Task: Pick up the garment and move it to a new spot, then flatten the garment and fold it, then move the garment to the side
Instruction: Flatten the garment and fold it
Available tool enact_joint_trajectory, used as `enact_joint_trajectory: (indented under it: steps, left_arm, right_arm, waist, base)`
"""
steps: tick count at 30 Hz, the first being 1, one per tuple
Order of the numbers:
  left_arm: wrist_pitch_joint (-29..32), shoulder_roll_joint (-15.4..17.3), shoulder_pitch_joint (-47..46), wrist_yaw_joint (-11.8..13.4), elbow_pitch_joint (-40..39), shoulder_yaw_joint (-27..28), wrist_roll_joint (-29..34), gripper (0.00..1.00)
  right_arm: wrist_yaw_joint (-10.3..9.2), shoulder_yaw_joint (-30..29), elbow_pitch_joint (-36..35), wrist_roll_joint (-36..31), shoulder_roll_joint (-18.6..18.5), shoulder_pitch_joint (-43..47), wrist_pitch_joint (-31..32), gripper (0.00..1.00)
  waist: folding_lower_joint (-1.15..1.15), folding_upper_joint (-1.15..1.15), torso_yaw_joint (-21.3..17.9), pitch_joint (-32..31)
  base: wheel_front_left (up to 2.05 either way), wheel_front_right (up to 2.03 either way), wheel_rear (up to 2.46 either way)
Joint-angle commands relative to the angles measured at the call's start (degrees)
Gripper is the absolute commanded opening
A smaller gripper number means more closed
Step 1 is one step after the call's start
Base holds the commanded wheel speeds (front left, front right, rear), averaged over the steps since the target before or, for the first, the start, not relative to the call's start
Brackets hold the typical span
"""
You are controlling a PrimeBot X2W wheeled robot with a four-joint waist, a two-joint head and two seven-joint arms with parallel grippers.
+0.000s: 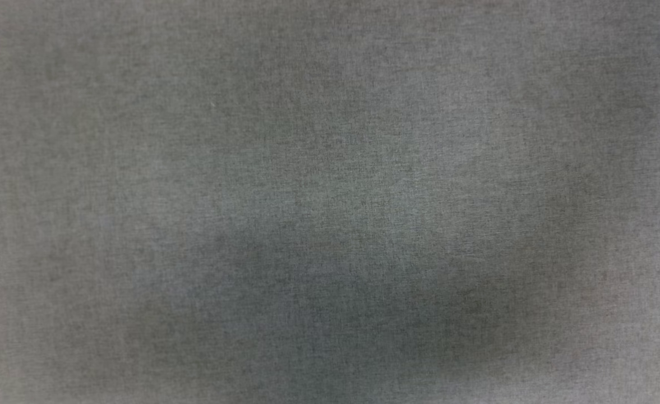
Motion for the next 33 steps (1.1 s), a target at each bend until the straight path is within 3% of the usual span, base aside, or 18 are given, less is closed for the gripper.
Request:
enact_joint_trajectory:
  steps: [1,3,8,18,25,33]
  left_arm:
    - [0.2,0.5,1.8,-0.2,0.8,-0.2,0.1,0.00]
    - [3.2,0.2,5.4,-0.8,1.4,-0.7,-1.9,0.00]
    - [6.2,3.9,17.2,-1.2,-5.7,-2.9,-5.3,0.00]
    - [1.9,8.5,47.4,-1.2,-27.2,-7.5,-11.8,0.00]
    - [-1.1,11.6,65.7,-1.2,-40.3,-9.3,-12.2,0.00]
    - [-1.5,16.2,82.9,-1.2,-52.0,-6.3,-9.6,0.00]
  right_arm:
    - [-0.23,0.1,0.6,0.5,-0.6,1.6,-0.6,0.00]
    - [-0.21,1.3,0.5,1.5,1.1,4.6,-0.5,0.00]
    - [-0.18,7.0,-4.6,5.5,1.9,14.6,1.5,0.00]
    - [-0.17,13.7,-20.1,18.4,-7.1,39.3,4.5,0.00]
    - [-0.17,13.1,-30.1,24.7,-13.0,56.1,5.2,0.00]
    - [-0.17,8.3,-41.4,28.2,-19.1,73.4,6.2,0.00]
  waist:
    - [0.00,0.00,0.4,-0.5]
    - [0.00,0.00,0.2,-1.0]
    - [0.00,0.00,-0.6,-1.9]
    - [0.00,0.00,2.4,-5.5]
    - [0.00,0.00,3.7,-8.7]
    - [0.00,0.00,3.6,-11.7]
  base:
    - [0.00,0.00,0.00]
    - [0.00,0.00,0.00]
    - [0.00,0.00,0.00]
    - [0.00,0.00,0.00]
    - [0.00,0.00,0.00]
    - [0.00,0.00,0.00]
